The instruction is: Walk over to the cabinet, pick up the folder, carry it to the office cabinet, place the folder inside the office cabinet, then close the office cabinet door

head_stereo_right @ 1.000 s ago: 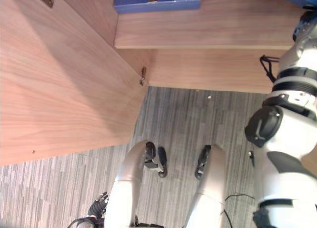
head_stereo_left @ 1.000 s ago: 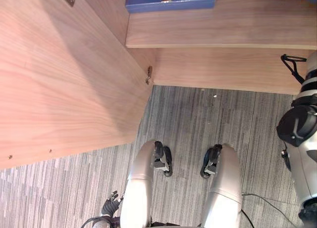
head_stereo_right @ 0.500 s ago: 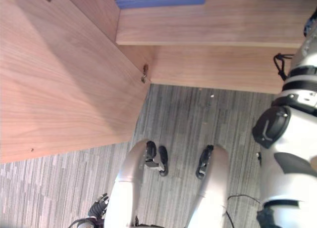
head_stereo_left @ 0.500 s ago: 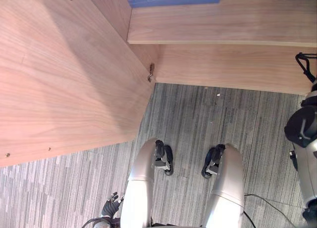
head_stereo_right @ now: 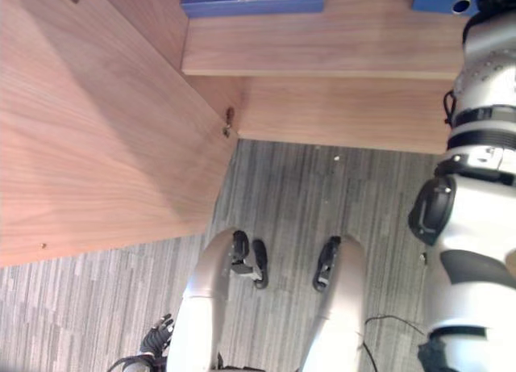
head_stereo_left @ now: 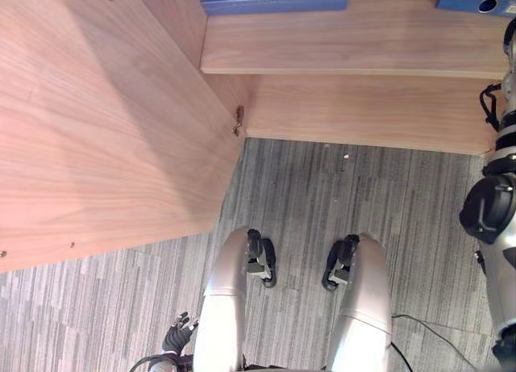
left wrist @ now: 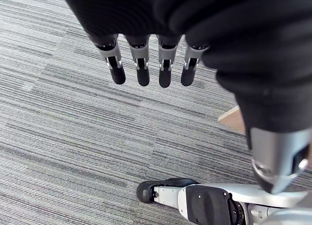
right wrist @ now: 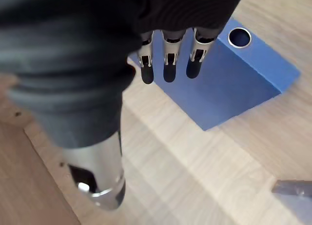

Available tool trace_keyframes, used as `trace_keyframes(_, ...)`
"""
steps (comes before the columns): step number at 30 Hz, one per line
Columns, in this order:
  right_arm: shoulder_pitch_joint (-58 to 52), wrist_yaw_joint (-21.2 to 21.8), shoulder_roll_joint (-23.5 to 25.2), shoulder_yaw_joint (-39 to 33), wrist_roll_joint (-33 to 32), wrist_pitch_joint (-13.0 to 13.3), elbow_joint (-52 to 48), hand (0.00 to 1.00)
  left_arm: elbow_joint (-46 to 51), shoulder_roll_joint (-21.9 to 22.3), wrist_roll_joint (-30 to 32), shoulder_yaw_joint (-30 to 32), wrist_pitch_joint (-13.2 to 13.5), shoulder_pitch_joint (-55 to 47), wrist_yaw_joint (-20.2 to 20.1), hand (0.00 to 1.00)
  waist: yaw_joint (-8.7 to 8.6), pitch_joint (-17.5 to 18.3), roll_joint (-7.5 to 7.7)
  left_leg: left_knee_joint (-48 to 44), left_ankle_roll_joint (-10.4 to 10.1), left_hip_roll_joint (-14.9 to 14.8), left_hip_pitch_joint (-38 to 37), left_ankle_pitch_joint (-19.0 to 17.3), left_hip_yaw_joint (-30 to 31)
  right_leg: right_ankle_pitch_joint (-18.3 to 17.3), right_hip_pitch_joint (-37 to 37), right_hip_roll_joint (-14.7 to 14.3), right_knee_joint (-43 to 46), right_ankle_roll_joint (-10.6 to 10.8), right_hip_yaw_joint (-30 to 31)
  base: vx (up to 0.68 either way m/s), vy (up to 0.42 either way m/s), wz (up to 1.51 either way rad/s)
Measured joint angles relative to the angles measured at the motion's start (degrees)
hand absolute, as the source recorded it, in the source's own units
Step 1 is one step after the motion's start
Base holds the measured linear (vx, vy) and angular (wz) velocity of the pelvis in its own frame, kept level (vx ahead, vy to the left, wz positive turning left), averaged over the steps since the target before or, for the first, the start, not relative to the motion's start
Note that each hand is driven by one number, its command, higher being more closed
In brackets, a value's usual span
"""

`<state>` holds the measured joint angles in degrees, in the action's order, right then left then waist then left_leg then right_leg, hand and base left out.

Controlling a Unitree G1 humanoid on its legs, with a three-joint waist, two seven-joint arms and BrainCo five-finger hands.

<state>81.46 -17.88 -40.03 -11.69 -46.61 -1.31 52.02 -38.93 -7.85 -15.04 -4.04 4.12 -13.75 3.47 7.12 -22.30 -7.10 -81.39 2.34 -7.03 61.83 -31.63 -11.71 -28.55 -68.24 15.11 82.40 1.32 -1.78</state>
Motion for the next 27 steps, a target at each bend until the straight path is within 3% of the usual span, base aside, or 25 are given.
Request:
trace_keyframes(10, -4.7, 2.2, -0.4, 0.6, 10.9, -2.2, 2.3, 0.00, 0.0, -0.2, 0.0, -0.3, 0.9, 0.0, -0.7, 0.00, -0.02, -0.1, 0.17, 1.3, -0.1, -0.5, -1.3, 0.1, -0.4, 0.7, 1.0, -0.7, -1.7, 0.0, 0.0, 0.00, -0.010, -0.04)
trace_keyframes(18, -12.4, 3.2, 1.6, 2.8, 16.5, -2.5, 2.3, 0.00, -1.8, -0.2, -1.4, -0.2, 1.3, 0.2, -0.6, 0.00, -1.25, -0.3, 0.64, 10.3, -0.6, -1.5, -9.2, 2.4, -1.7, 4.1, 8.7, -2.6, -11.3, 0.2, -1.4, 0.04, 0.001, -0.15)
trace_keyframes(23, -19.9, 2.6, 9.5, 2.9, 19.1, -2.0, 2.2, 0.00, -4.5, 0.6, -2.2, 0.8, 1.5, 0.2, 0.0, 0.00, -1.81, 0.0, 1.22, 20.7, -1.2, -2.1, -18.2, 6.0, -2.8, 8.4, 18.3, -3.8, -22.7, -0.2, -4.1, 0.07, 0.019, -0.15)
trace_keyframes(27, -26.7, 1.3, 18.6, 2.9, 18.6, -0.6, 2.1, 0.00, -6.9, 0.6, -2.5, 1.1, 1.9, 0.0, 0.2, 0.00, -2.28, 0.8, 1.95, 34.0, -1.6, -2.3, -28.3, 11.5, -4.5, 14.7, 29.5, -5.5, -37.7, -0.2, -7.2, 0.09, 0.033, -0.14)
